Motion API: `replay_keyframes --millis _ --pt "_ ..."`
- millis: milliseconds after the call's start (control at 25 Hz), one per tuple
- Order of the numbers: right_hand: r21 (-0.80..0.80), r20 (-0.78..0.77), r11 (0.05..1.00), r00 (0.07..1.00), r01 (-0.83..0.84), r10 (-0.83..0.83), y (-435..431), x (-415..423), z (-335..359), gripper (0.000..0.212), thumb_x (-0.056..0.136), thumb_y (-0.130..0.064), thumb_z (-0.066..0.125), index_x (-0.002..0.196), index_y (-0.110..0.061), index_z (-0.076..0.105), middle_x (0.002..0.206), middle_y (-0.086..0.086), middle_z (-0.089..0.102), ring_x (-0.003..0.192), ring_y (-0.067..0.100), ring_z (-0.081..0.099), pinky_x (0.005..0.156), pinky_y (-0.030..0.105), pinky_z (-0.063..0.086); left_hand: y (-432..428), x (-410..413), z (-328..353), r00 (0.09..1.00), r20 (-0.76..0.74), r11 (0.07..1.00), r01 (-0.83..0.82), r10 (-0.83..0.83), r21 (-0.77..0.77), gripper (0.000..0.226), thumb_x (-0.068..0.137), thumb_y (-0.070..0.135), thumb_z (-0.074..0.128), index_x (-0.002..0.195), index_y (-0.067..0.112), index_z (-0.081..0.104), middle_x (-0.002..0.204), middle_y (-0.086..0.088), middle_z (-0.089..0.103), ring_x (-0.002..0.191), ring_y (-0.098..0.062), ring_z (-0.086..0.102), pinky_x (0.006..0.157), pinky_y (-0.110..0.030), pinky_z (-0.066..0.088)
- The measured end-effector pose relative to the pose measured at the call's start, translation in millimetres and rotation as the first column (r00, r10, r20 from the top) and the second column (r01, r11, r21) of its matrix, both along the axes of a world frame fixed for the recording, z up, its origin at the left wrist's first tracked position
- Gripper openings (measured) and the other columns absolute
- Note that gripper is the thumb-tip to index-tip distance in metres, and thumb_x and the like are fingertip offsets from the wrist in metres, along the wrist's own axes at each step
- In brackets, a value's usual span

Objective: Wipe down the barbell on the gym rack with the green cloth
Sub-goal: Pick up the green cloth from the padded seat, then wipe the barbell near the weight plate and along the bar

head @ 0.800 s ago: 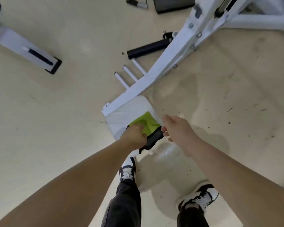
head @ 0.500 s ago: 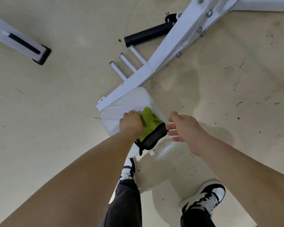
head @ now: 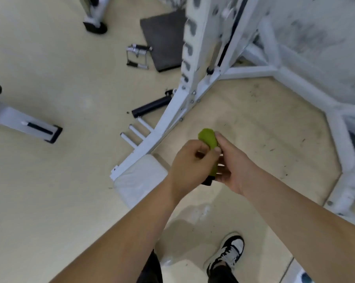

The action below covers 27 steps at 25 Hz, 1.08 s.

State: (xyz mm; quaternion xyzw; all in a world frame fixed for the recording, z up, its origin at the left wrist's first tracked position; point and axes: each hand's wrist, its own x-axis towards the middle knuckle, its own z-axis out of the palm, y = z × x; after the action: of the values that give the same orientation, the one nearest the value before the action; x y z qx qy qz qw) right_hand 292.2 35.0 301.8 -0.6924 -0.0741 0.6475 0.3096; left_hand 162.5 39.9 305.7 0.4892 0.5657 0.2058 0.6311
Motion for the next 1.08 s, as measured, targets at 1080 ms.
replay_keyframes --millis 1080 --pt "0.372 0.271 0.864 0.93 -0.339 0.248 61.9 142.8 344.1 0.022 0.103 -0.03 0.058 0.114 -0.02 0.074 0.108 0.007 0.077 0.096 0.024 0.076 0.087 0.044 0.063 63.5 102.7 323.0 0.83 0.335 0.884 -0.468 0.446 -0.018 0.014 0.096 0.033 0.069 0.1 0.021 0.072 0.095 -0.004 0.08 0.092 -0.026 0.077 0.081 -0.051 0.063"
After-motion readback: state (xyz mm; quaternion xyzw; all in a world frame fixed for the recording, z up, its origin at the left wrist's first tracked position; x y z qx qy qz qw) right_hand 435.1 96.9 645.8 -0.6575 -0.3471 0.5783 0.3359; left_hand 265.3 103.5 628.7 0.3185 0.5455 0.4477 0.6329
